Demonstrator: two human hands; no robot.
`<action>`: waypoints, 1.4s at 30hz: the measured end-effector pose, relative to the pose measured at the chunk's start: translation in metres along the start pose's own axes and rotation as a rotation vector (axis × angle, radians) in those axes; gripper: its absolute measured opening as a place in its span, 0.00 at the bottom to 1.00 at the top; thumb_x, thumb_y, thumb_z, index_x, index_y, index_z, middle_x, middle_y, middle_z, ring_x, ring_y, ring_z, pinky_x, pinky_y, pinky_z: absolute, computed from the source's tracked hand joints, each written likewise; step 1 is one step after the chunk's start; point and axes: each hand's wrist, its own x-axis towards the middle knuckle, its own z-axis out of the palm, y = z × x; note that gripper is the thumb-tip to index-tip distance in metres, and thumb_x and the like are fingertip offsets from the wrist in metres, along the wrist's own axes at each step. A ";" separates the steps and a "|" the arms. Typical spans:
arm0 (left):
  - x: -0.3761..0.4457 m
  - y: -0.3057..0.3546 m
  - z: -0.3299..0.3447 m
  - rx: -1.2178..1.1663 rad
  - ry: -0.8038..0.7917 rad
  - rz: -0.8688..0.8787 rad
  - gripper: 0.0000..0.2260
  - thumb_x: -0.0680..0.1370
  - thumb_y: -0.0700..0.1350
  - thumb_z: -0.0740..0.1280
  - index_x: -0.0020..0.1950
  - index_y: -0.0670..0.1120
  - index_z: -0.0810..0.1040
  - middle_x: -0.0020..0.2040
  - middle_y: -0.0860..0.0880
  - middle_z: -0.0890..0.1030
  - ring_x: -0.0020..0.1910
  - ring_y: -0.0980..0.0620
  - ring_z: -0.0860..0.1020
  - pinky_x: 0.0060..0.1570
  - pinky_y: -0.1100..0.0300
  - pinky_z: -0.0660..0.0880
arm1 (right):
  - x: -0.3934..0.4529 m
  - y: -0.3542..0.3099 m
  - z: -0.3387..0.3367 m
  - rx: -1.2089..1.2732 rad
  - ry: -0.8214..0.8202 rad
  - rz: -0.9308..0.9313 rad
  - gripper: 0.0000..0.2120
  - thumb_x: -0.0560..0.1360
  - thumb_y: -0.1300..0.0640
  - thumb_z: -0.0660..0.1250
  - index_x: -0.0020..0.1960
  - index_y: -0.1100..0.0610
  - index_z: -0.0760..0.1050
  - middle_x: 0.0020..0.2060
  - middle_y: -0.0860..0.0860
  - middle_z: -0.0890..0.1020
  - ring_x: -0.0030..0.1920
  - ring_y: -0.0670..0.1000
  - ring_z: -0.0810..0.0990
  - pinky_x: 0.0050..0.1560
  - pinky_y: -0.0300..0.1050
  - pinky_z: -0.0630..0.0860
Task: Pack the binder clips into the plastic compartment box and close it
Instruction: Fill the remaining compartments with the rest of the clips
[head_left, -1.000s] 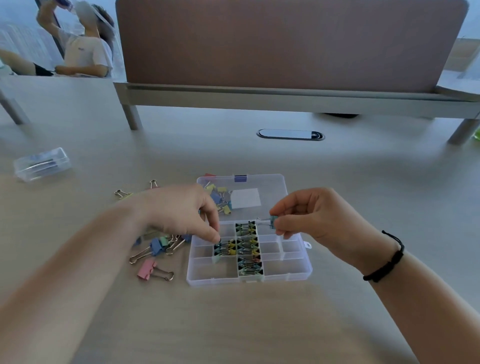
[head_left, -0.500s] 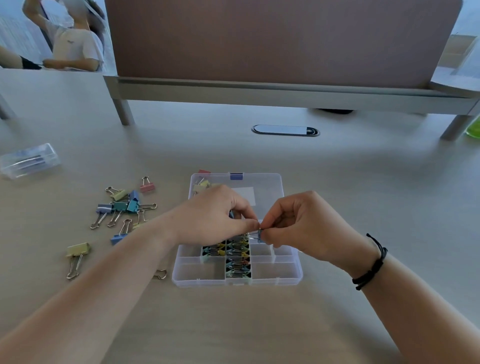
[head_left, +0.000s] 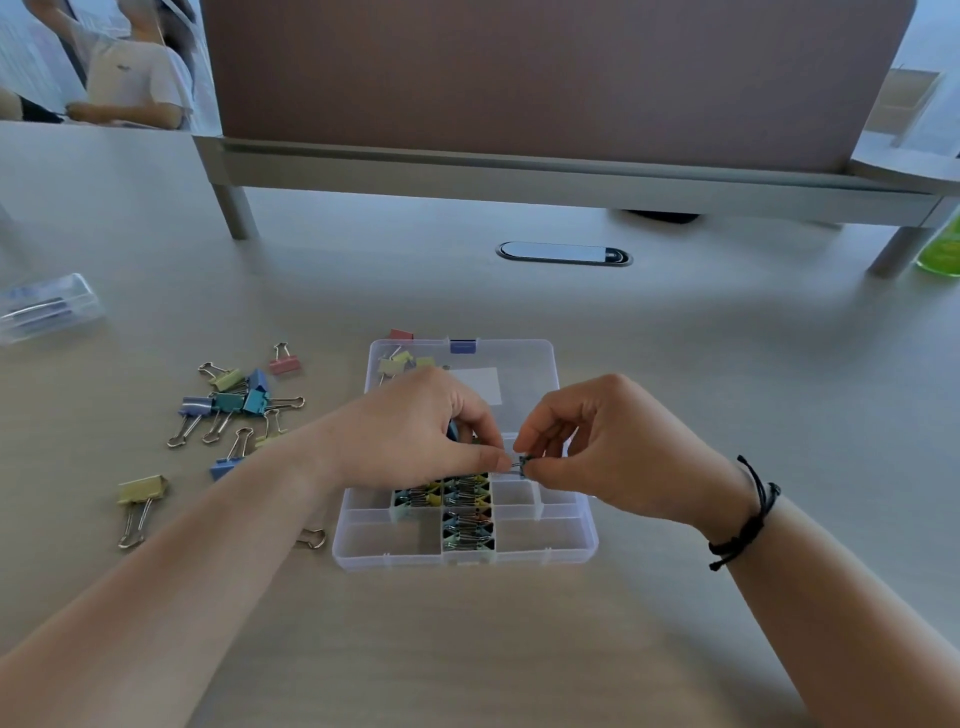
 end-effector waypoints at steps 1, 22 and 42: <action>0.000 0.001 0.000 0.004 -0.004 0.000 0.07 0.74 0.56 0.74 0.44 0.54 0.86 0.35 0.52 0.82 0.31 0.54 0.76 0.33 0.64 0.72 | 0.000 -0.001 0.000 -0.020 -0.001 0.003 0.06 0.69 0.62 0.75 0.42 0.53 0.84 0.32 0.45 0.83 0.27 0.38 0.76 0.30 0.26 0.68; -0.001 0.014 0.002 -0.269 0.301 -0.004 0.05 0.75 0.49 0.73 0.43 0.48 0.85 0.30 0.54 0.80 0.26 0.59 0.74 0.28 0.67 0.71 | -0.002 -0.006 0.007 -0.223 0.064 0.057 0.06 0.69 0.57 0.73 0.44 0.47 0.84 0.37 0.42 0.81 0.40 0.40 0.79 0.41 0.30 0.75; 0.005 0.023 0.015 -0.557 0.328 -0.187 0.06 0.75 0.46 0.74 0.44 0.44 0.83 0.24 0.57 0.75 0.23 0.62 0.72 0.23 0.73 0.66 | 0.013 -0.018 0.007 -0.396 -0.146 0.133 0.11 0.68 0.50 0.76 0.49 0.49 0.83 0.39 0.42 0.80 0.43 0.43 0.80 0.49 0.40 0.80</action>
